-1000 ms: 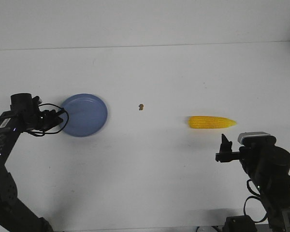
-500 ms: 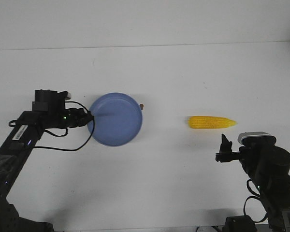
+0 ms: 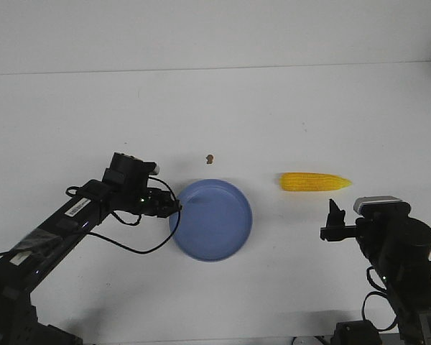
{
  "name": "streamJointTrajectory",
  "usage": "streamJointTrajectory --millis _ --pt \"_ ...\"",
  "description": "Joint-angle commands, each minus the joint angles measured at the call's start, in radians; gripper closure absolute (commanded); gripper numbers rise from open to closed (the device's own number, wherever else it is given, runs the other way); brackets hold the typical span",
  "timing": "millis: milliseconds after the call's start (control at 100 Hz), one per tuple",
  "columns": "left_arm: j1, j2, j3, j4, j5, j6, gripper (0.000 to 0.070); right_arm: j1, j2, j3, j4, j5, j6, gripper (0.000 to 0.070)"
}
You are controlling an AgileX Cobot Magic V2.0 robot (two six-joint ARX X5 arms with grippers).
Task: Place corn on plate with both arms
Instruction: 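Slide the blue plate with the left gripper toward the table center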
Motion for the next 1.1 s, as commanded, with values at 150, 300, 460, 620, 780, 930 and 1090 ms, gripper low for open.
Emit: streamJointTrajectory --millis 150,300,460,620,780,930,1090 --pt "-0.024 0.089 0.013 0.018 0.003 -0.006 0.0689 0.001 0.004 0.018 0.01 -0.003 0.009 0.0187" --pt "-0.035 0.14 0.013 0.034 0.002 -0.006 0.0688 0.0 0.004 0.018 0.01 -0.002 0.008 0.0187" --pt "-0.044 0.155 0.013 0.051 -0.014 -0.006 0.0684 0.0 0.004 0.018 0.01 -0.002 0.008 0.0187" --pt "-0.048 0.155 0.013 0.056 -0.028 -0.006 0.0612 0.0 0.004 0.018 0.01 -0.002 0.008 0.0187" --pt "-0.05 0.155 0.013 0.046 -0.077 -0.003 0.055 0.0 0.004 0.018 0.01 -0.001 0.008 0.0187" --pt "-0.05 0.155 0.013 0.045 -0.076 -0.002 0.0389 0.0 0.004 0.018 0.01 0.0 0.008 0.0187" --pt "-0.045 0.146 0.014 0.045 -0.055 0.007 0.0145 0.0 0.005 0.018 0.01 0.0 0.008 0.0187"
